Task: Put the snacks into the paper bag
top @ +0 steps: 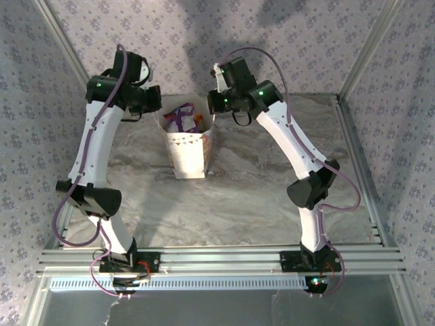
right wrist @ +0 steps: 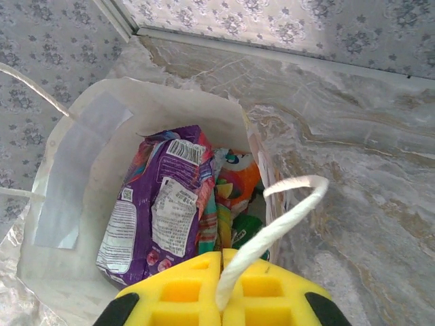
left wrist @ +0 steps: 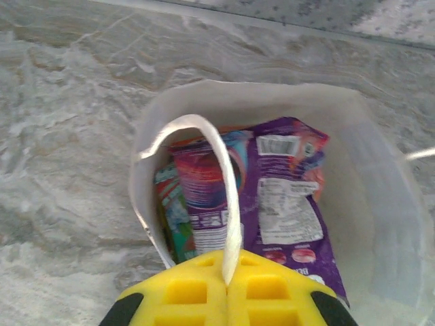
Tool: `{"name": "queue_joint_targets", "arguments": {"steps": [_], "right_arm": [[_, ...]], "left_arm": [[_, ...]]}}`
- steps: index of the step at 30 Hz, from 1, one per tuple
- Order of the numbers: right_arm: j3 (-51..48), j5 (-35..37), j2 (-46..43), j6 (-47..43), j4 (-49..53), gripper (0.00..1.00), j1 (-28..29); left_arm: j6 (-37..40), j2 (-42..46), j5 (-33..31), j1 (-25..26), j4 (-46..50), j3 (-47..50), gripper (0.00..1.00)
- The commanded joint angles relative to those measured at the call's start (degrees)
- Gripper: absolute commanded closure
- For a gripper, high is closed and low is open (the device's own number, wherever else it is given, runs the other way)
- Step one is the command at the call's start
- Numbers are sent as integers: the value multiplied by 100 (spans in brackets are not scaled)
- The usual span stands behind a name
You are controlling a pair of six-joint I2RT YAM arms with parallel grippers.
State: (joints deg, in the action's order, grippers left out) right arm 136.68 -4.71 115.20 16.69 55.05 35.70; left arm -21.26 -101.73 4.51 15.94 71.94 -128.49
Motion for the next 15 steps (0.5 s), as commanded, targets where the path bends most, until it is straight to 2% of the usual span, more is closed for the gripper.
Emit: {"name": "queue_joint_targets", "arguments": {"steps": [1,7,15], "right_arm": [[-92,246,-536,-206,-118,100,-141],[-391,485,-928,-350,-107,100,-277],[-2004,635,-1916,-164,-614,100,-397]], "left_arm": [[-132,-54,167,259,-128,-492,100],[-278,-186,105,608,-187,-757,100],[-361,-363,8,930,-145,-716,100]]}}
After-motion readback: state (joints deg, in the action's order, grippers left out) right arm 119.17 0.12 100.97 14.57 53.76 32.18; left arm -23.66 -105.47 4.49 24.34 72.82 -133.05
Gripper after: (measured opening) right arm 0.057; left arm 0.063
